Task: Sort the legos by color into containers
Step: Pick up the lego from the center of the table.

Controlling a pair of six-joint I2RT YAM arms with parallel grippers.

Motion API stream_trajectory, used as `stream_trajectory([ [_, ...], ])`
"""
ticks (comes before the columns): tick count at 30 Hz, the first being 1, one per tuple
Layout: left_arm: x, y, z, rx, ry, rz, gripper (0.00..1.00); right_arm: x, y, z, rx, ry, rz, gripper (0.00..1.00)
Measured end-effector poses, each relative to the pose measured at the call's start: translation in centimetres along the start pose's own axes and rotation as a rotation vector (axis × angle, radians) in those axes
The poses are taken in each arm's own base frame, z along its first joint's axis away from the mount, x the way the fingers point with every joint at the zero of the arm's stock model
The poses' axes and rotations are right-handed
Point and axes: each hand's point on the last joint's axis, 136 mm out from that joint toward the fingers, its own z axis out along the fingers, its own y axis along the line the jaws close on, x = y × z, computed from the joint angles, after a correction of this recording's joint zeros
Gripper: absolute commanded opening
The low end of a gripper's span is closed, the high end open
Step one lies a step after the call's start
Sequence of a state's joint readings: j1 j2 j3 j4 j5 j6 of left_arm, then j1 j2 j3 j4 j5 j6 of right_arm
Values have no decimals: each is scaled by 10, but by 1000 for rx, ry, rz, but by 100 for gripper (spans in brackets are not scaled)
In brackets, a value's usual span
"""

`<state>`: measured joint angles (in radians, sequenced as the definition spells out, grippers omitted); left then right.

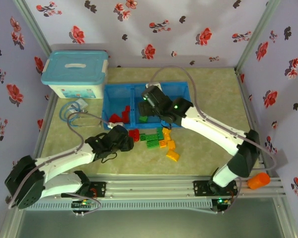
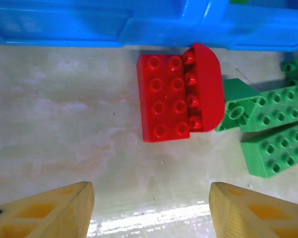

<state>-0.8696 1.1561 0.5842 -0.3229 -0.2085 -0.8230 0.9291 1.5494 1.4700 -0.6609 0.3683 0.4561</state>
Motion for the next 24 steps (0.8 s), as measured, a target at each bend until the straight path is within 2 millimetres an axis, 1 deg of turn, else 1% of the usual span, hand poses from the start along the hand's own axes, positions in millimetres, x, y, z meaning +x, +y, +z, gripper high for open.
stream_trajectory([
  [1, -1, 2, 4, -12, 7, -2, 60, 6, -4, 0, 5, 4, 1, 79],
  [6, -8, 11, 24, -59, 47, -18, 56, 48, -23, 11, 46, 60, 5, 76],
  [9, -12, 10, 33, -66, 63, -19, 56, 64, -31, 13, 60, 77, 12, 76],
  [11, -16, 8, 38, -66, 69, -14, 56, 68, -35, 12, 65, 73, 17, 75],
  [16, -22, -4, 47, -48, 82, 0, 55, 69, -41, 4, 59, 43, 50, 75],
  [21, -18, -6, 60, -59, 114, 4, 54, 68, -44, 2, 56, 25, 65, 74],
  [24, -18, -8, 63, -58, 124, 4, 54, 69, -46, 2, 58, 21, 73, 74],
])
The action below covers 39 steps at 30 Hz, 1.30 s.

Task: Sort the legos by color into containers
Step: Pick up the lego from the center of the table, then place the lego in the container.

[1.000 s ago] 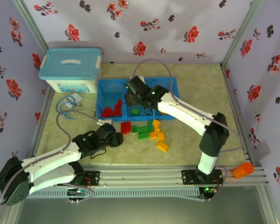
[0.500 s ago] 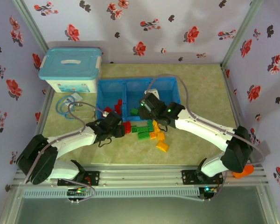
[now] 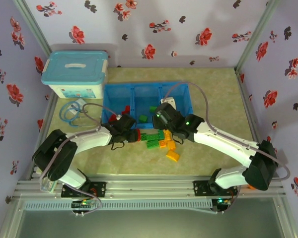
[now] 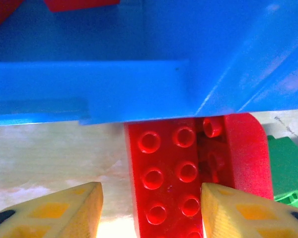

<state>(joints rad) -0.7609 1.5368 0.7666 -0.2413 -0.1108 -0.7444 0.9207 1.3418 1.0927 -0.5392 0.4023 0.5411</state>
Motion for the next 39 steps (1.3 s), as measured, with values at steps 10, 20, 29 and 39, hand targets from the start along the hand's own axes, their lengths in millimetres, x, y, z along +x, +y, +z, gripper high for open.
stream_trajectory([
  [10, 13, 17, 2, -43, 11, -13, 39, 8, -6, 0, 2, -2, 21, 72],
  [20, 28, 45, -39, -71, -37, -54, 16, 4, -5, -1, -13, -27, 56, 69],
  [29, -44, 4, -112, 13, -245, -15, 16, 12, -9, -1, -16, -23, 82, 68],
  [39, -111, 25, -86, -97, -241, -34, 17, 31, -10, -5, -36, 0, 94, 69],
])
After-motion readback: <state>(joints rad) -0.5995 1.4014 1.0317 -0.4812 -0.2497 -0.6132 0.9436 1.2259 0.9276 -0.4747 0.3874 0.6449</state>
